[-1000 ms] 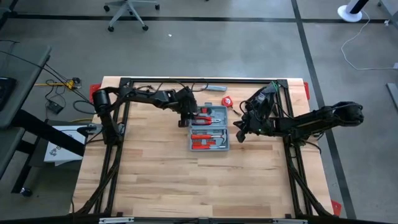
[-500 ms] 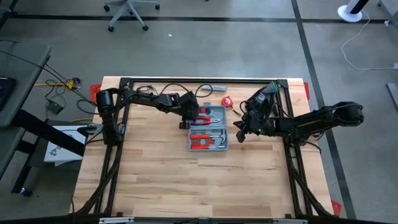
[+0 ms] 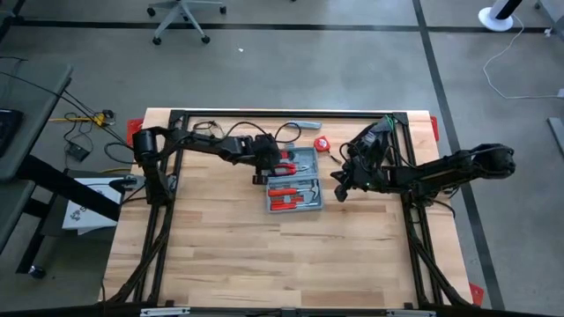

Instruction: Prefit tool cases

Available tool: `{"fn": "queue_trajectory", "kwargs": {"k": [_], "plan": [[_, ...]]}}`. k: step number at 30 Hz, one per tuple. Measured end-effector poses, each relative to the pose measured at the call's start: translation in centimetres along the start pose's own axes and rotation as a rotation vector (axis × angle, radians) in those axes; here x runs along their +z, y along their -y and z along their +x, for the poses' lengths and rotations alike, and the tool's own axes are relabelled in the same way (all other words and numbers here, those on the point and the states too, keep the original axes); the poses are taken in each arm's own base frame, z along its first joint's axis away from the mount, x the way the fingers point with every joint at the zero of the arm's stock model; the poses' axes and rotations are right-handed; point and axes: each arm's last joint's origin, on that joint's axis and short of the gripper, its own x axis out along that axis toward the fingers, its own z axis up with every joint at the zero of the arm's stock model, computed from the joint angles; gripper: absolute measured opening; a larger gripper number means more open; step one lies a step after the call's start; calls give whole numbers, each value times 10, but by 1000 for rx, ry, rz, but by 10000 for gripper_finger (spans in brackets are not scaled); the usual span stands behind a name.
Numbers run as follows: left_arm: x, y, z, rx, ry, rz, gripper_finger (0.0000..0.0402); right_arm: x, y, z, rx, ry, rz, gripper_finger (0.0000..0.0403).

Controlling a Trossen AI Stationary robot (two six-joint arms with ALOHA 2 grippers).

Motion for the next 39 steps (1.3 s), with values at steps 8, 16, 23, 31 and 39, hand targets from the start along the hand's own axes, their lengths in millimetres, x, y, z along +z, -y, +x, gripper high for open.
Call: {"fn": "queue_trajectory", "kwargs": {"k": [8,16,23,31,39], "plan": [[5,-10,-36,88,35,-20,1,0,0,0,-1,-1,-9,0],[4,-12,-35,-88,109,-32,0,0,0,0,-1,-2,-10,0],[-2,-9,-8,-57,30,1,36,0,0,0,-3,-4,-11,0],[-5,-6,12,-7,-31,8,120,-1,0,0,-3,-5,-11,0],[-16,0,11,-56,-152,19,97,-1,0,0,-4,-7,-8,0]]}}
